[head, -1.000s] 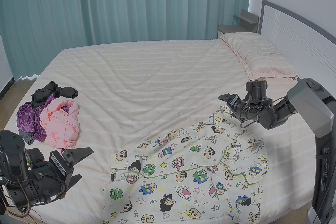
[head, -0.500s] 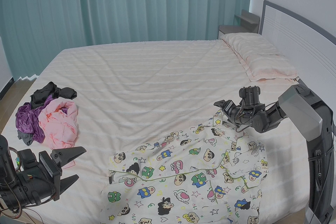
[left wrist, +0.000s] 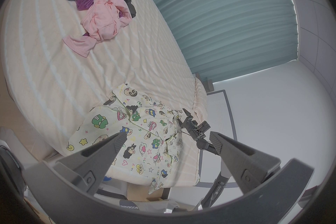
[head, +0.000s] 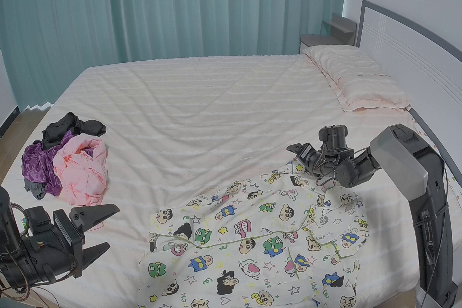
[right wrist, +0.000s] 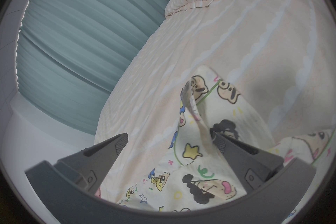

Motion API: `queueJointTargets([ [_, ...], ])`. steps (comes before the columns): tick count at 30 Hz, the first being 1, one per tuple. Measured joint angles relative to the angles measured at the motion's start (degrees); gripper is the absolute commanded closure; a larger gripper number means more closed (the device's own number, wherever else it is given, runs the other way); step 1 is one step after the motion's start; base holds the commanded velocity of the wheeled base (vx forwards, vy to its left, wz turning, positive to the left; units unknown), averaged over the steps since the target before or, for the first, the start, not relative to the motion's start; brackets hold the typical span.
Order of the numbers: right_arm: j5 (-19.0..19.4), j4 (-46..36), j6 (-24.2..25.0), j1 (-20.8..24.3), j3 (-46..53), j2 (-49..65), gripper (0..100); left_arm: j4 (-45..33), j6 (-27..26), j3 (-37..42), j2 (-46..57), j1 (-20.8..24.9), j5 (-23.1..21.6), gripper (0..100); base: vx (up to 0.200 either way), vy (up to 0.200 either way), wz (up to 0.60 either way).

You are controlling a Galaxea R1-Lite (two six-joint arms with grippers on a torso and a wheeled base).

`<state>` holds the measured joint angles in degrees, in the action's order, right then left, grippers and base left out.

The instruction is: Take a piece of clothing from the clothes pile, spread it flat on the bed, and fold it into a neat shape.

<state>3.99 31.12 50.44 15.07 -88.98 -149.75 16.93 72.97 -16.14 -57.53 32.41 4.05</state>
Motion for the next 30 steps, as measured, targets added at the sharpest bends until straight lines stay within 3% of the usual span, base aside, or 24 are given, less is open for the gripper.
queueJointTargets([
  [11, -1.15, -2.83, -0.06, 2.01, -6.72, -3.64, 0, 0.01, 0.05, 0.44, 0.04, -0.11, -0.11, 0, 0.000, 0.000, 0.00],
  [21, -1.50, 5.00, 8.27, 1.68, -18.04, -5.07, 0, 0.11, 0.05, 0.77, 0.01, -0.23, -0.13, 0, 0.000, 0.000, 0.00],
  [30, -3.83, 5.22, 6.56, -1.12, -20.36, -7.09, 0, 0.11, 0.05, 0.84, 0.01, -0.44, -0.11, 0, 0.000, 0.000, 0.00],
])
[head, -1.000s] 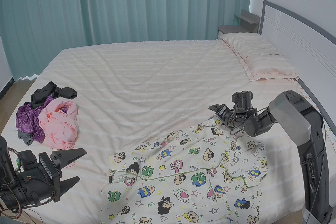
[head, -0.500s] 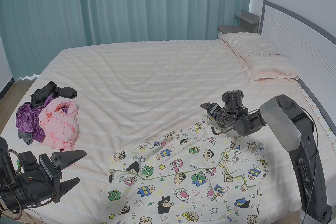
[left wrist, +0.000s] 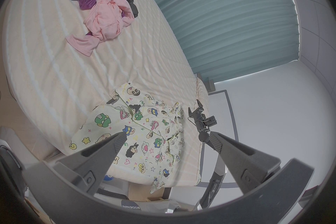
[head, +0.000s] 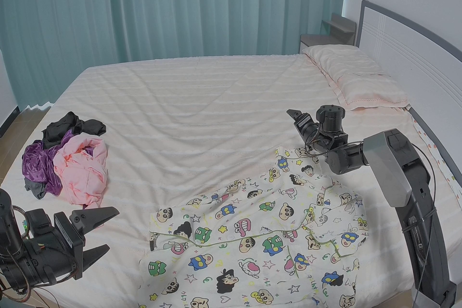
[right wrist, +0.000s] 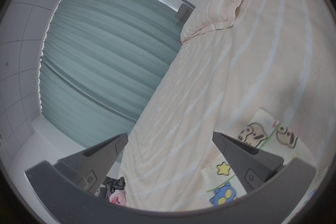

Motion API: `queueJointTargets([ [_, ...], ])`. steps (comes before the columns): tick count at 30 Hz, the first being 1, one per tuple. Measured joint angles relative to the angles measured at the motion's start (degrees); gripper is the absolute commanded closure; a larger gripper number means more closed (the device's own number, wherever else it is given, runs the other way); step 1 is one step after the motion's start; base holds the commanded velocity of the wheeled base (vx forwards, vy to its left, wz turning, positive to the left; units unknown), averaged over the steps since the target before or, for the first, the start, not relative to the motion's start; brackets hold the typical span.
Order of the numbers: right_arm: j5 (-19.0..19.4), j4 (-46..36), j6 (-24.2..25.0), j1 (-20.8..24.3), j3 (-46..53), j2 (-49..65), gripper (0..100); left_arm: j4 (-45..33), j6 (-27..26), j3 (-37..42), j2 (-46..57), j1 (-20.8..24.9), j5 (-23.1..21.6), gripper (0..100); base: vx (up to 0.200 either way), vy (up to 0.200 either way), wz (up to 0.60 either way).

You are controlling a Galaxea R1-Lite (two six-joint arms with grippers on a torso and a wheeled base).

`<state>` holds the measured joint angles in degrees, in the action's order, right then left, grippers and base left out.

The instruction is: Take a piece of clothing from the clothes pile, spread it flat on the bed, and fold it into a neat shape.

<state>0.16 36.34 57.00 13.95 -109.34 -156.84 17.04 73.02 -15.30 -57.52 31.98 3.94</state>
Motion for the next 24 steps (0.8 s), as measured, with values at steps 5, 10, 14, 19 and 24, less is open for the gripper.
queueJointTargets([
  [5, 0.00, -0.09, -8.36, -3.04, 5.56, 0.62, 0, 0.00, 0.00, 0.04, 0.00, 0.00, 0.00, 0, 0.000, 0.000, 0.00],
  [10, 0.41, -0.13, -15.54, -5.71, 9.67, 1.24, 0, 0.02, -0.02, 0.09, -0.01, 0.00, -0.06, 0, 0.000, 0.000, 0.00],
  [14, 1.80, -0.11, -18.52, -6.45, 10.64, 0.73, 0, 0.00, 0.00, 0.20, -0.01, 0.00, -0.11, 0, 0.000, 0.000, 0.00],
  [19, 3.25, -0.22, -18.99, -6.23, 10.74, -0.22, 0, -0.02, 0.00, 0.26, -0.04, 0.02, -0.09, 0, 0.000, 0.000, 0.00],
  [24, 3.67, -0.22, -19.94, -6.27, 10.45, -1.04, 0, -0.02, 0.00, 0.30, -0.06, 0.07, -0.09, 0, 0.000, 0.000, 0.00],
])
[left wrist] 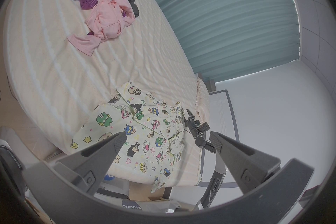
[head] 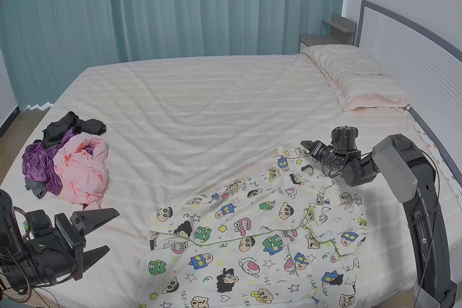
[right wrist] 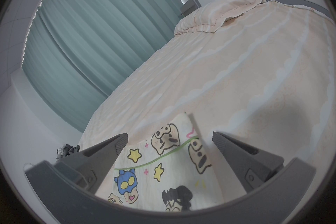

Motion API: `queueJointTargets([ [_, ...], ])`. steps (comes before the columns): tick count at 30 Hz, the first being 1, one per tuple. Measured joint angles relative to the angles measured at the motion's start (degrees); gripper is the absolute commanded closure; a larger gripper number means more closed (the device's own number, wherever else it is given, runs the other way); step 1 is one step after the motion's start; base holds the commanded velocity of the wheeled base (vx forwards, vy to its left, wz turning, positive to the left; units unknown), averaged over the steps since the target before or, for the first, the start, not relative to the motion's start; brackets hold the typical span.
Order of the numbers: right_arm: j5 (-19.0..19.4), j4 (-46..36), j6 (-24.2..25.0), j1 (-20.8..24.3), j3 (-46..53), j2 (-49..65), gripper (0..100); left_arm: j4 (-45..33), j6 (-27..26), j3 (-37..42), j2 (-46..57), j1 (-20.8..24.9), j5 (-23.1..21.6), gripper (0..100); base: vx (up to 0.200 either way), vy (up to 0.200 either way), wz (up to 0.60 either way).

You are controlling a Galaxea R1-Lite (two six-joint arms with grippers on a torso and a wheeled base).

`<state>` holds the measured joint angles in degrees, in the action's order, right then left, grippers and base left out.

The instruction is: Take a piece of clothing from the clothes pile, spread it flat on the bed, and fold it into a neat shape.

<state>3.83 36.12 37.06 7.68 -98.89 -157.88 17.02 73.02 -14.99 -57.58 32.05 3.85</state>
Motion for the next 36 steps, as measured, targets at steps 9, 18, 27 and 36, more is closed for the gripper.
queueJointTargets([
  [9, 0.74, 0.30, -0.93, 0.12, 0.41, -1.07, 0, 0.05, 0.00, -0.02, -0.02, 0.04, -0.06, 0, 0.000, 0.000, 0.00],
  [18, 1.52, -0.07, -1.51, 1.63, -0.06, -2.38, 100, 0.02, 0.00, -0.02, -0.11, -0.13, -1.26, 0, 0.000, 0.000, 0.00],
  [27, 0.29, -0.76, -1.51, 0.67, -4.83, -3.30, 100, 0.00, 0.00, -0.05, -0.16, -0.66, -1.34, 0, 0.000, 0.000, 0.00],
  [36, -2.90, -3.06, -1.37, -1.32, -13.40, -4.74, 100, 0.00, 0.00, -0.05, -0.16, -0.74, -1.37, 0, 0.000, 0.000, 0.00],
])
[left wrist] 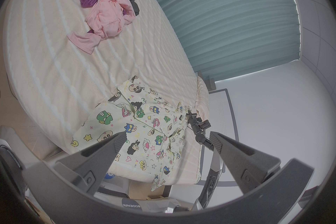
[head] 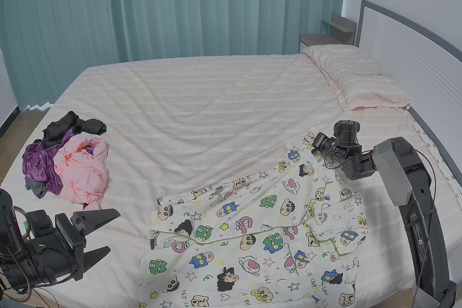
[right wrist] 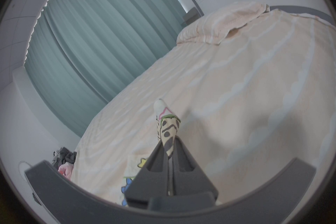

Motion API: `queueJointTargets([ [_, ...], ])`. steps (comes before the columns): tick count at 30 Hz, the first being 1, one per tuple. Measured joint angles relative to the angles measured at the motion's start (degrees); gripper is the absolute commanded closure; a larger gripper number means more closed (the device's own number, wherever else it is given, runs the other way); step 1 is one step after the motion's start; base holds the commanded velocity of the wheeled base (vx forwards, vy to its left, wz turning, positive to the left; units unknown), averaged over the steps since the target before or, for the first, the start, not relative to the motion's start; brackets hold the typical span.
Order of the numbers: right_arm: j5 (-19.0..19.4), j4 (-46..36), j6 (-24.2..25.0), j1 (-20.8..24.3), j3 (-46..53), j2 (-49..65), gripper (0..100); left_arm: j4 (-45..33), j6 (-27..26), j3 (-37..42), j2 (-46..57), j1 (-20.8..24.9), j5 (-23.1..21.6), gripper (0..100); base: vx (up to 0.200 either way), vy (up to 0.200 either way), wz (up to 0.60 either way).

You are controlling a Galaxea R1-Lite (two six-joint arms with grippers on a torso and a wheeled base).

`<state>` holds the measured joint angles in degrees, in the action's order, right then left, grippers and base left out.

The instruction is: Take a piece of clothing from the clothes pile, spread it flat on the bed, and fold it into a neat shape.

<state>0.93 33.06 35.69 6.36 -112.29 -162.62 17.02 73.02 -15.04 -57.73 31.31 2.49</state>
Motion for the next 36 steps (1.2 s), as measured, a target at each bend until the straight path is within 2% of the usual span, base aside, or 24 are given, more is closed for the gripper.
queueJointTargets([
  [3, -1.66, -0.99, -0.12, -0.30, -1.49, -1.41, 100, 0.02, 0.00, 0.00, 0.00, 0.00, -0.02, 0, 0.000, 0.000, 0.00],
  [4, -1.83, -1.39, -0.12, -0.41, -1.74, -1.83, 0, 0.02, 0.00, 0.02, 0.00, 0.00, -0.02, 0, 0.000, 0.000, 0.00],
  [12, -2.71, -2.02, -0.11, -1.10, -2.27, -2.84, 0, 0.00, -0.02, 0.02, -0.01, -0.02, -0.06, 0, 0.000, 0.000, 0.00],
  [19, -2.69, -1.29, -0.11, -1.93, 0.09, 1.10, 0, 1.48, -0.41, -0.72, -1.27, -0.35, -0.11, 0, 0.000, 0.000, 0.00],
  [27, -0.60, 2.90, -1.07, -3.04, 17.38, 10.17, 0, 4.16, -2.44, -5.55, -9.16, -5.12, -3.27, 0, 0.000, 0.000, 0.00],
  [36, 2.99, 12.86, -1.87, -4.66, 42.30, 22.35, 0, 1.65, -9.22, -20.21, -29.98, -14.88, -9.40, 0, 0.000, 0.000, 0.00],
])
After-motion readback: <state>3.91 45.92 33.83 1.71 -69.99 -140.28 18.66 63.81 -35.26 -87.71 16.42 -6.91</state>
